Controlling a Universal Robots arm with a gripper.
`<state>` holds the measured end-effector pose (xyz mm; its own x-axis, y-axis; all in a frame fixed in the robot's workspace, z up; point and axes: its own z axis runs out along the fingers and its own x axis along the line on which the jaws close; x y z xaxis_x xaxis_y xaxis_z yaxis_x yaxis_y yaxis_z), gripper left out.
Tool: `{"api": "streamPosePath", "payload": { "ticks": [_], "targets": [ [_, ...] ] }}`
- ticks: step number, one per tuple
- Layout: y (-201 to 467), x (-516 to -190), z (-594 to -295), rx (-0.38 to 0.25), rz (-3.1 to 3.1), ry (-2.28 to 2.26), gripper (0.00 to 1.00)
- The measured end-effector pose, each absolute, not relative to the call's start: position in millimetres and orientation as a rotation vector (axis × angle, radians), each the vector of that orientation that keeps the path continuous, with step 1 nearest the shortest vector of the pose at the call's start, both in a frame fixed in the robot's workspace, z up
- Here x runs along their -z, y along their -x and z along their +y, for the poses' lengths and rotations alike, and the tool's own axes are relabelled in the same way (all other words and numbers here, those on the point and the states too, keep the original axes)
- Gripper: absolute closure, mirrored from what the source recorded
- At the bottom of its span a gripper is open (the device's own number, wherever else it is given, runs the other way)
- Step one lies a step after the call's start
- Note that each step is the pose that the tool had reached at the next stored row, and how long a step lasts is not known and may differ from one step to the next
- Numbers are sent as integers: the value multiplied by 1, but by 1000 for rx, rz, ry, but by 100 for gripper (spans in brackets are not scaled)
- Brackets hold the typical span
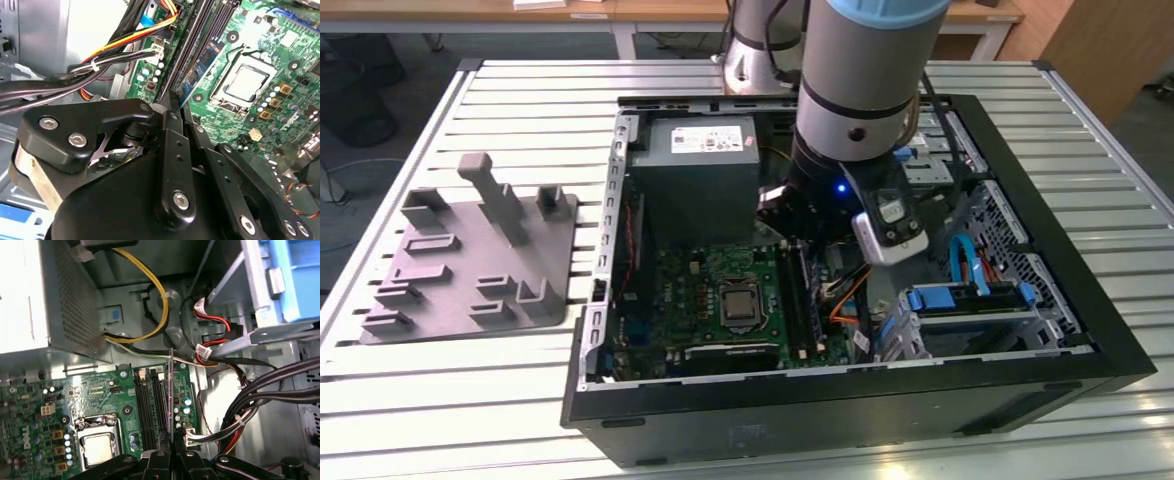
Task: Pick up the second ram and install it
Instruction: 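Insert the second ram into the second slot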
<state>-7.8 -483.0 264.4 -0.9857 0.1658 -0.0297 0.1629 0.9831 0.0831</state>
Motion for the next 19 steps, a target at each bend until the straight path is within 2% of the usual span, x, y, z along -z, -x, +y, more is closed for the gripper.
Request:
{"api": "streamPosePath", "payload": {
  "ticks": [19],
  "targets": [
    [8,-264,-483,-119,3047,-543,86]
  ]
}}
